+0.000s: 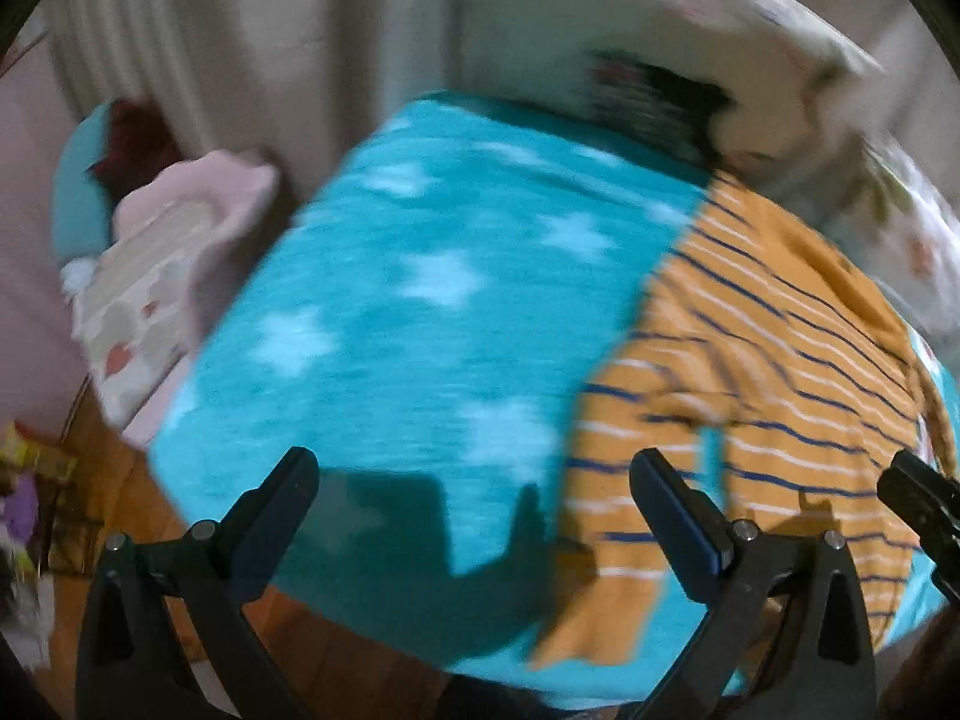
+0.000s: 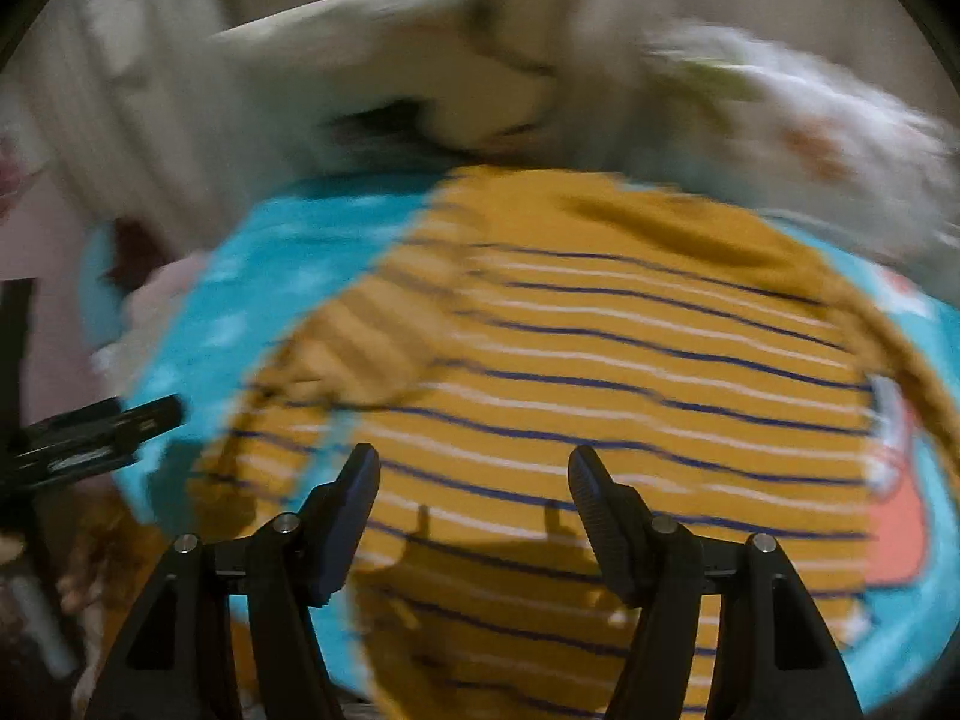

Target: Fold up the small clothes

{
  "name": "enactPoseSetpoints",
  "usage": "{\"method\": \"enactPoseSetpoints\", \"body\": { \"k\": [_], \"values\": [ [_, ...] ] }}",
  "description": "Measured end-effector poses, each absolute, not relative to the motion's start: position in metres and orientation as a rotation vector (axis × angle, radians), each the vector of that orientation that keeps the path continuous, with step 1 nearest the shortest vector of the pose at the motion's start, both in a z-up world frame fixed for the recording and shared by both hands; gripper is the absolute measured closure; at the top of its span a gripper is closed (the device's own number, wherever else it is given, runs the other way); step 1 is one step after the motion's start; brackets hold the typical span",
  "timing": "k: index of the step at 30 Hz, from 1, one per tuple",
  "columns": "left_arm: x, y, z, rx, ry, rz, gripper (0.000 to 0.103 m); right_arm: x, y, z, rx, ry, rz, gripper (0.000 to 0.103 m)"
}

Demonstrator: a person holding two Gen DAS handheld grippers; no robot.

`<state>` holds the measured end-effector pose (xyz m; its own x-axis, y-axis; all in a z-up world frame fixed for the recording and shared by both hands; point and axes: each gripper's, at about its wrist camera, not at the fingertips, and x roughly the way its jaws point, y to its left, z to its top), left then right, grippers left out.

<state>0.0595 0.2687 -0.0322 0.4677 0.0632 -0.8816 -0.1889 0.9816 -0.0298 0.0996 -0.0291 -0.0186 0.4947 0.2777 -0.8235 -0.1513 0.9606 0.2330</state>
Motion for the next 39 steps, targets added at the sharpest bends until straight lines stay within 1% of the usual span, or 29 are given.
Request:
{"method": "enactPoseSetpoints", "body": {
  "k": [2,5,14,15,16,17,20,23,28,32,34,35,38,39],
  "values": [
    [0.052,0.293,-0.036,-0.148,1.074,0.205,0.000,0.109,-0.002,-0.026,0.168,1.052,0.370,0.044],
    [0.043,0.319,-0.043,-0.169,1.087,0.257,0.000,0.118,0.035,-0.039,0.166,1.102,0.458,0.044],
    [0.023,0.359,-0.047,-0.243,1.100,0.330,0.000,0.120,0.151,-0.093,-0.077,1.207,0.594,0.044],
    [0.021,0.363,-0.047,-0.247,1.098,0.338,0.000,0.122,0.161,-0.103,-0.122,1.224,0.563,0.051],
    [0.018,0.368,-0.046,-0.253,1.095,0.345,0.000,0.127,0.166,-0.114,-0.160,1.242,0.530,0.064],
    [0.015,0.374,-0.045,-0.261,1.091,0.354,0.000,0.130,0.170,-0.121,-0.173,1.263,0.506,0.095],
    [0.001,0.389,-0.040,-0.286,1.072,0.384,0.000,0.141,0.170,-0.118,-0.105,1.260,0.513,0.097],
    [-0.017,0.402,-0.031,-0.297,1.044,0.410,0.000,0.157,0.187,-0.110,-0.072,1.236,0.564,0.098],
    [-0.041,0.417,-0.015,-0.280,1.006,0.461,0.000,0.203,0.242,-0.089,0.022,1.193,0.679,0.098],
    [-0.054,0.429,-0.008,-0.289,1.004,0.499,0.000,0.226,0.292,-0.086,0.049,1.192,0.751,0.098],
    [-0.052,0.429,-0.008,-0.267,1.028,0.512,0.000,0.234,0.310,-0.091,0.047,1.211,0.786,0.097],
    [-0.050,0.427,-0.009,-0.250,1.037,0.512,0.000,0.238,0.314,-0.095,0.060,1.226,0.794,0.094],
    [-0.036,0.411,-0.012,-0.205,1.045,0.484,0.000,0.244,0.291,-0.098,0.161,1.253,0.783,0.091],
    [-0.029,0.404,-0.013,-0.196,1.045,0.457,0.000,0.238,0.281,-0.093,0.159,1.246,0.770,0.086]
  ]
}}
